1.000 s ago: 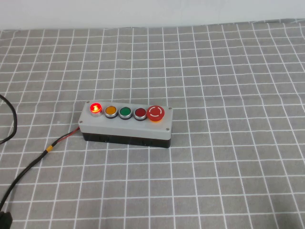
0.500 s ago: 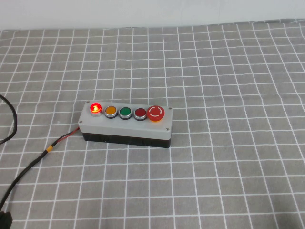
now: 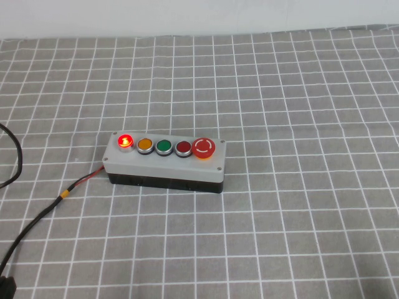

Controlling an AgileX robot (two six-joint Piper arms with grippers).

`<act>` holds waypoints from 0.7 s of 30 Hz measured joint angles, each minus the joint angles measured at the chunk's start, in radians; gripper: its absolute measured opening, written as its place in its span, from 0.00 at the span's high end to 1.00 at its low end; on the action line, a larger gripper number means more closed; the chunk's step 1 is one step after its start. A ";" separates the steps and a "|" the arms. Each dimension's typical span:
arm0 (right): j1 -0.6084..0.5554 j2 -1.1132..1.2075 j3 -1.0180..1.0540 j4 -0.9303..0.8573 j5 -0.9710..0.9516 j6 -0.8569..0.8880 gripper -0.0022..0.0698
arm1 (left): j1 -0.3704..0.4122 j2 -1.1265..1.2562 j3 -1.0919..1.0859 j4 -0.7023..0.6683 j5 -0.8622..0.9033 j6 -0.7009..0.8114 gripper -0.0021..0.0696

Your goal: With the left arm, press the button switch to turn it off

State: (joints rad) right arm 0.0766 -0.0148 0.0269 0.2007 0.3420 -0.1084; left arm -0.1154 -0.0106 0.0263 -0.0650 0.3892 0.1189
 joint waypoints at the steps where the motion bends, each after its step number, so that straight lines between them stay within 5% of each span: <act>1: 0.000 0.000 0.000 0.000 0.000 0.000 0.99 | 0.000 0.000 0.000 0.000 0.000 0.000 0.98; 11: 0.000 0.000 0.000 0.000 0.000 0.000 0.99 | 0.000 0.000 0.000 -0.045 -0.015 -0.016 0.98; 21: 0.000 0.000 0.000 0.000 0.000 0.000 0.99 | 0.000 0.000 0.000 -0.456 -0.199 -0.082 0.98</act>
State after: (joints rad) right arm 0.0766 -0.0148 0.0269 0.2007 0.3420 -0.1084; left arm -0.1154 -0.0106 0.0263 -0.5206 0.1902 0.0371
